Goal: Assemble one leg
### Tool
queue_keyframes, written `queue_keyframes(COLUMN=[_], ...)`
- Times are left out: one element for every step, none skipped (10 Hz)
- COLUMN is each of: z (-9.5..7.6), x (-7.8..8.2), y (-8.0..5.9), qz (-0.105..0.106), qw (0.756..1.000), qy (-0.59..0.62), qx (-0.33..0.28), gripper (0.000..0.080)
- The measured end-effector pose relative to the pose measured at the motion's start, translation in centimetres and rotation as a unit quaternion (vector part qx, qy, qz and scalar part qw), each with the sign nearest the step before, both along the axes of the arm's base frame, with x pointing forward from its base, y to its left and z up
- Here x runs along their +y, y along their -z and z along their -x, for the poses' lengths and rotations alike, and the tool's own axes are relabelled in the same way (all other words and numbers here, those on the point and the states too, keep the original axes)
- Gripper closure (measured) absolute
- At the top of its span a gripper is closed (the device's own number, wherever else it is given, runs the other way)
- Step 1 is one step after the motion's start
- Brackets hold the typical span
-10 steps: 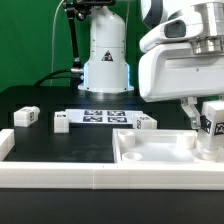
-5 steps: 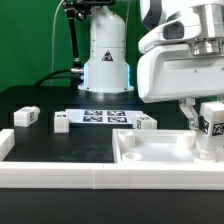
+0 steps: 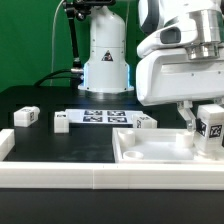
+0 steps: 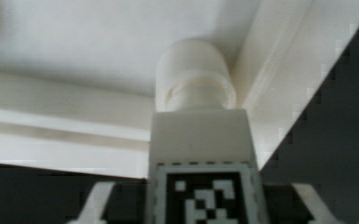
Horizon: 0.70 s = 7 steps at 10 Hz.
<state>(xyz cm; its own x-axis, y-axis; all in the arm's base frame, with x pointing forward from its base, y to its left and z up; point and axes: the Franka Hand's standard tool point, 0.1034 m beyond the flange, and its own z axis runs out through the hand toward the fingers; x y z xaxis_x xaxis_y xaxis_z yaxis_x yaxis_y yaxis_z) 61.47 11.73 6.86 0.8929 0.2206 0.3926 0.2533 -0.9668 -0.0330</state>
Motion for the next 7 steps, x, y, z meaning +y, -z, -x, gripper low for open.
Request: queue_keyframes(z=[-0.15,-0.04,0.01,-0.01,-0.01,-0.01,-0.01], x=[-0.04,-0.04,-0.06,-0.05,-0.04,-0.04,-0.04], y=[0.02,0.01,0.01,0.0,0.0,0.0,0.01], qz=[-0.001,-0.003,-0.003,-0.003,-0.003,-0.003,-0.003], qw=[1.0,1.0,1.0,1.0,1.0,1.0,1.0], qy=[0.001,0.002,0.003,0.002,0.002,0.002,0.002], qx=[-0.009,-0.023,-0.028,-0.028,-0.028,-0.028,-0.028], gripper=[0.0512,0.0512,0.0512,0.0508,0.0508,0.0336,0.0194])
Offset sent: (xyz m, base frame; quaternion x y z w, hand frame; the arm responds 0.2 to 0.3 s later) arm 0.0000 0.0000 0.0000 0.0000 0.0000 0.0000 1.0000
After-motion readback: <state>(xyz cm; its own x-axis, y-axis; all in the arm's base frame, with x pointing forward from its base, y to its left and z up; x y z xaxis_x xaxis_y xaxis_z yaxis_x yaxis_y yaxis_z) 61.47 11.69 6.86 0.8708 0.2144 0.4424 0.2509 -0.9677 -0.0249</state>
